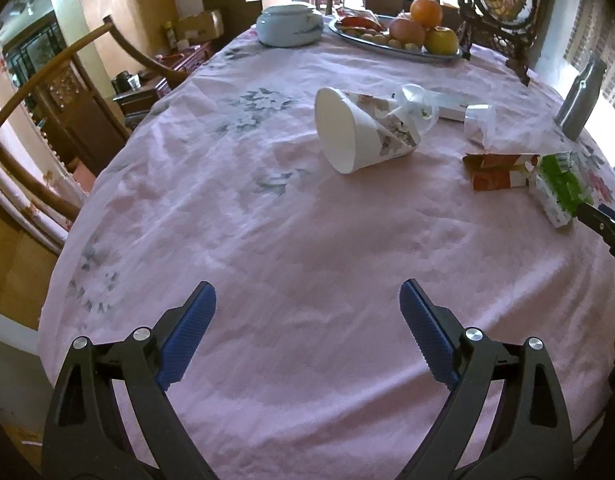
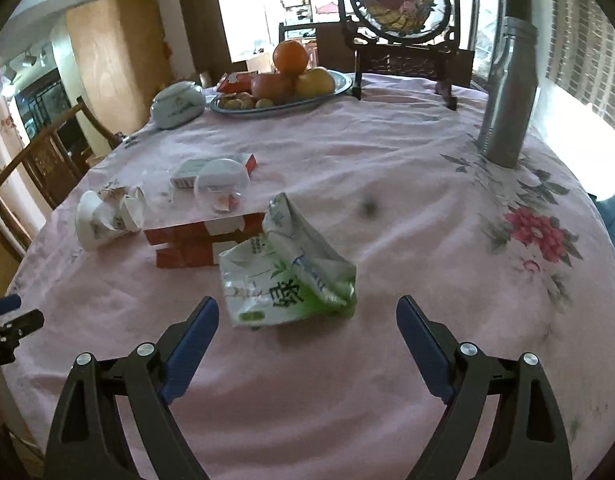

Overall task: Collect trash
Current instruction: 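Reach the right tool to the green-and-white milk carton and close on it, then grasp the white paper cup rim with the left tool while right holds the carton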

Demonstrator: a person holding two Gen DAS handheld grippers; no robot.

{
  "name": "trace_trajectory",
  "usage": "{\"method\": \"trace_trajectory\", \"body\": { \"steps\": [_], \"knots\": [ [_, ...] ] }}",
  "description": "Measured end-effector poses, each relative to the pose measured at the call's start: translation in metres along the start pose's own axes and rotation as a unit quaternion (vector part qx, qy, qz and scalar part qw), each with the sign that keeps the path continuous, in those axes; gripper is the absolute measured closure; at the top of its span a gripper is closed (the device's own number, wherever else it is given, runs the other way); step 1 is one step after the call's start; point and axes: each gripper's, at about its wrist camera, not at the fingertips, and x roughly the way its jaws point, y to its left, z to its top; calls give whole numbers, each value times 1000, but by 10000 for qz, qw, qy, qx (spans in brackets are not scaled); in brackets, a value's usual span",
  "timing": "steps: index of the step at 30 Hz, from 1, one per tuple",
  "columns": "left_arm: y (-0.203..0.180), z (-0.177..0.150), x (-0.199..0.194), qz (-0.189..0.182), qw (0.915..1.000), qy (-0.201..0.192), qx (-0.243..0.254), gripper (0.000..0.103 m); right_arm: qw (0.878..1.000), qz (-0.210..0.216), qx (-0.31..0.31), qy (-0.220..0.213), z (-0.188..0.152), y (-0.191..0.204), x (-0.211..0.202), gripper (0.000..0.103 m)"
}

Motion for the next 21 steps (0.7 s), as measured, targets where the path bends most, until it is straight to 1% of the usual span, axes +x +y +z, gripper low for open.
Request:
{"method": "trace_trajectory", "body": {
  "steps": [5,8,10,11,12,13,15,16,18,21],
  "knots": [
    [-2,13,8,-101,9999,59,-19,13,9998,-59,-184,77,13,-2,14,15],
    [-2,18,13,-77,10000,59,-9,13,9996,-84,-211,136,19,-4,22,20],
    [-2,21,16,-95,9999,89,2,13,9996,-106,-235,121,22,-6,25,21],
    [-3,23,18,-118,9999,105,5,13,9995,-135,-240,123,24,-7,27,26],
    [-3,24,19,-146,9998,119,3,13,9995,-131,-238,136,24,-8,28,35],
    [-2,26,21,-167,9998,137,-3,13,9995,-101,-230,174,25,-9,31,42],
    [-1,32,23,-175,9997,149,5,13,9995,-29,-180,254,26,-11,34,71],
    [0,35,23,-177,9997,144,19,13,9995,-11,-164,271,25,-12,35,73],
    [1,46,24,-149,9998,89,53,13,9996,-7,-137,240,24,-13,34,73],
    [3,61,27,-212,9998,35,8,13,9999,-115,-73,57,24,-14,24,75]
  ]
}}
